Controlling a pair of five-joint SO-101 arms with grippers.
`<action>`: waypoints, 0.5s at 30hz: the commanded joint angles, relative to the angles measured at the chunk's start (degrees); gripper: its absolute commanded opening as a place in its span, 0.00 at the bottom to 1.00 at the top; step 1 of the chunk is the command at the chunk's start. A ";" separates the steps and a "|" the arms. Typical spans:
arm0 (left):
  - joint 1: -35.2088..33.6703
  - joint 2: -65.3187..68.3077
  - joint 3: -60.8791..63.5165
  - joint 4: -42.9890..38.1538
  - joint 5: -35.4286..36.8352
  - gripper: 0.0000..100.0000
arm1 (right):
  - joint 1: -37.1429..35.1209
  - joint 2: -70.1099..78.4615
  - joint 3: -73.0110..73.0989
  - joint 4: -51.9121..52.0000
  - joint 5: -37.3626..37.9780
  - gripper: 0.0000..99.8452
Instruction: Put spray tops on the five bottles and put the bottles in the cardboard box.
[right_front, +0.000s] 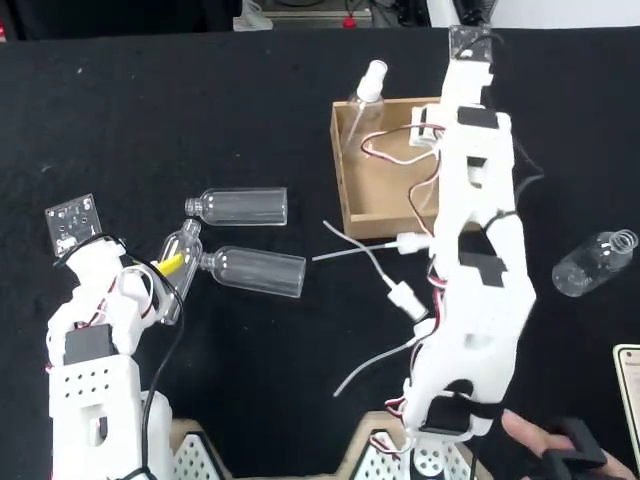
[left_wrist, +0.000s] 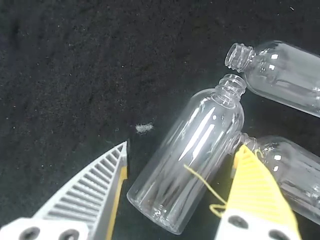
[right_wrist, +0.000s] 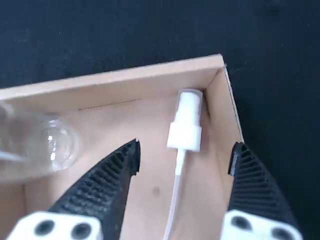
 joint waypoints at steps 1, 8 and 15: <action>0.04 -0.62 -1.10 -1.14 0.26 0.33 | 1.14 1.98 -6.99 1.58 -2.55 0.27; 0.04 -0.62 -0.66 -2.73 0.26 0.33 | 1.23 8.66 -14.99 4.48 -2.64 0.27; -0.04 -0.62 -0.75 -2.55 0.26 0.33 | 1.14 16.84 -23.69 4.92 -2.90 0.27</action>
